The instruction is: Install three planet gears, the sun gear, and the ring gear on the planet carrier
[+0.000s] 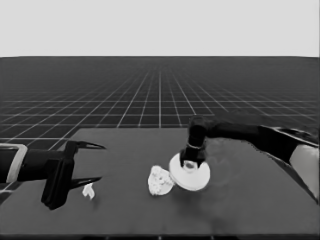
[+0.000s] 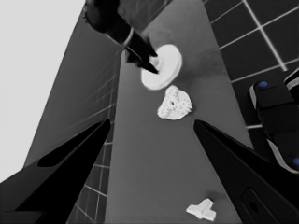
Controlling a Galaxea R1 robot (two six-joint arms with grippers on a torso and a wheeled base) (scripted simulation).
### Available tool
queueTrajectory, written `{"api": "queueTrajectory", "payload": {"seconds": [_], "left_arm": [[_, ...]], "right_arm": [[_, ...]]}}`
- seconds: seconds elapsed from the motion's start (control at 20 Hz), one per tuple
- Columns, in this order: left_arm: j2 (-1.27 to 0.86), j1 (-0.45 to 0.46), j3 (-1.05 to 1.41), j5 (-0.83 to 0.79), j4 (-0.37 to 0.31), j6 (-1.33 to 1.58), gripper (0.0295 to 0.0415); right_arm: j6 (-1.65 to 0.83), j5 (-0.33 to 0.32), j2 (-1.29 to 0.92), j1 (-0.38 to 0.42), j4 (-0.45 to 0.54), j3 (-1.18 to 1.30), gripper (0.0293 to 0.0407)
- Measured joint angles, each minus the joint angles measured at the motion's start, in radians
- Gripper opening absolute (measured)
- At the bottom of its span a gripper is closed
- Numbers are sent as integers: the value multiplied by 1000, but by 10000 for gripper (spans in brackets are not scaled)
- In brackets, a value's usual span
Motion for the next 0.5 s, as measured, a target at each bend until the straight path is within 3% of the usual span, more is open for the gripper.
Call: {"api": "queueTrajectory", "payload": {"seconds": [0.15,0.4,0.5], "left_arm": [[0,0,0,0,0,0,385],[0,0,0,0,0,0,385],[0,0,0,0,0,0,385]], "right_arm": [[65,-12,308,-15,-12,-189,348],[50,-12,378,-18,-14,-275,348],[30,4,388,-81,-75,-310,348]]}}
